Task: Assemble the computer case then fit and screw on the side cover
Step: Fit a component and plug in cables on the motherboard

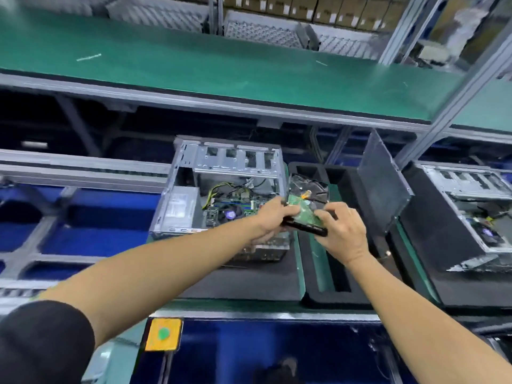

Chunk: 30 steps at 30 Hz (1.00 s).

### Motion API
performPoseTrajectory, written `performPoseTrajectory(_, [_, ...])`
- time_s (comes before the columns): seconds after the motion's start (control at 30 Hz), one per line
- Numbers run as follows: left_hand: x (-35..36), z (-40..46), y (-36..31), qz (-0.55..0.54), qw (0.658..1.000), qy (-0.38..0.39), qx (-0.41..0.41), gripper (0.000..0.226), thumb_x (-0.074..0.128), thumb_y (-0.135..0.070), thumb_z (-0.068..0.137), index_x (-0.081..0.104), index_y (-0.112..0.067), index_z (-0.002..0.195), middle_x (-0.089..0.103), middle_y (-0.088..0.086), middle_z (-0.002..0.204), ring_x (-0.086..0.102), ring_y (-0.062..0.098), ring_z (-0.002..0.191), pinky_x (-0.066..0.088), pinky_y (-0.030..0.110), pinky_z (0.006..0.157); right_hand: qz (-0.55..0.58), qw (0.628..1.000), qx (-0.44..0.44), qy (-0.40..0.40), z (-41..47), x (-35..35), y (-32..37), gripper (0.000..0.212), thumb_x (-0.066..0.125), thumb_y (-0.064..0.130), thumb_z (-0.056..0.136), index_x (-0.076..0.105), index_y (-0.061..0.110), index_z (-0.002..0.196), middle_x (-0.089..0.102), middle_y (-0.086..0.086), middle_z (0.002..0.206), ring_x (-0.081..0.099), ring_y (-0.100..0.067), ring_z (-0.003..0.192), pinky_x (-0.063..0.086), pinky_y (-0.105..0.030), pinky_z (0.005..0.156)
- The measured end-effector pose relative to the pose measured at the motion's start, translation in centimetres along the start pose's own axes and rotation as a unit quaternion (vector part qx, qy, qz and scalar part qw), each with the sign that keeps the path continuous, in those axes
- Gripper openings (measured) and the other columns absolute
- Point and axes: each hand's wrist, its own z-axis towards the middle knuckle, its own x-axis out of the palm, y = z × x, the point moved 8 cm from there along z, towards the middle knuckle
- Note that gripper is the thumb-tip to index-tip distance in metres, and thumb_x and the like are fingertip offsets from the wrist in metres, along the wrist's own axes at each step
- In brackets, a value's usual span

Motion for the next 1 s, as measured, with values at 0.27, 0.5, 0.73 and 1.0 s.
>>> performPoseTrajectory(0.27, [-10.5, -0.5, 1.2, -0.063, 0.991, -0.110, -0.040, 0.044, 0.056, -0.007, 0.090, 0.036, -0.005, 0.129, 0.054, 0.014, 0.102, 0.062, 0.024, 0.077, 0.058, 0.037, 0.063, 0.078, 0.982, -0.002, 0.171, 4.7, 7.3, 7.0, 0.051, 0.083, 0.023, 0.064, 0.070, 0.004, 0.109, 0.061, -0.015, 0.106, 0.061, -0.033, 0.084, 0.053, -0.043, 0.077])
performPoseTrajectory(0.5, [-11.7, 1.5, 2.9, -0.059, 0.982, -0.142, -0.113, 0.038, 0.053, -0.026, 0.070, 0.045, -0.012, 0.105, 0.054, 0.014, 0.123, 0.053, 0.032, 0.110, 0.041, 0.047, 0.105, 0.081, 0.959, -0.007, 0.273, 5.3, 12.0, 7.6, 0.049, 0.055, 0.045, 0.077, 0.057, 0.014, 0.115, 0.050, -0.002, 0.110, 0.048, -0.022, 0.097, 0.042, -0.041, 0.090])
performPoseTrajectory(0.73, [-13.2, 6.8, 3.8, -0.018, 0.973, -0.208, -0.095, 0.055, 0.034, -0.047, 0.106, 0.052, -0.009, 0.141, 0.060, 0.014, 0.136, 0.056, 0.031, 0.126, 0.039, 0.047, 0.113, 0.080, 0.934, -0.011, 0.349, 6.8, 16.5, 5.1, 0.050, 0.063, 0.051, 0.074, 0.045, 0.023, 0.112, 0.031, 0.007, 0.099, 0.033, -0.017, 0.093, 0.034, -0.041, 0.095])
performPoseTrajectory(1.0, [-13.5, 8.9, 3.7, -0.092, 0.972, -0.210, -0.043, 0.046, 0.039, -0.046, 0.107, 0.059, -0.011, 0.128, 0.072, 0.015, 0.116, 0.069, 0.032, 0.108, 0.053, 0.045, 0.099, 0.055, 0.939, -0.022, 0.339, 8.3, 18.6, 4.1, 0.056, 0.064, 0.049, 0.080, 0.048, 0.022, 0.126, 0.041, 0.003, 0.111, 0.041, -0.023, 0.107, 0.029, -0.041, 0.100])
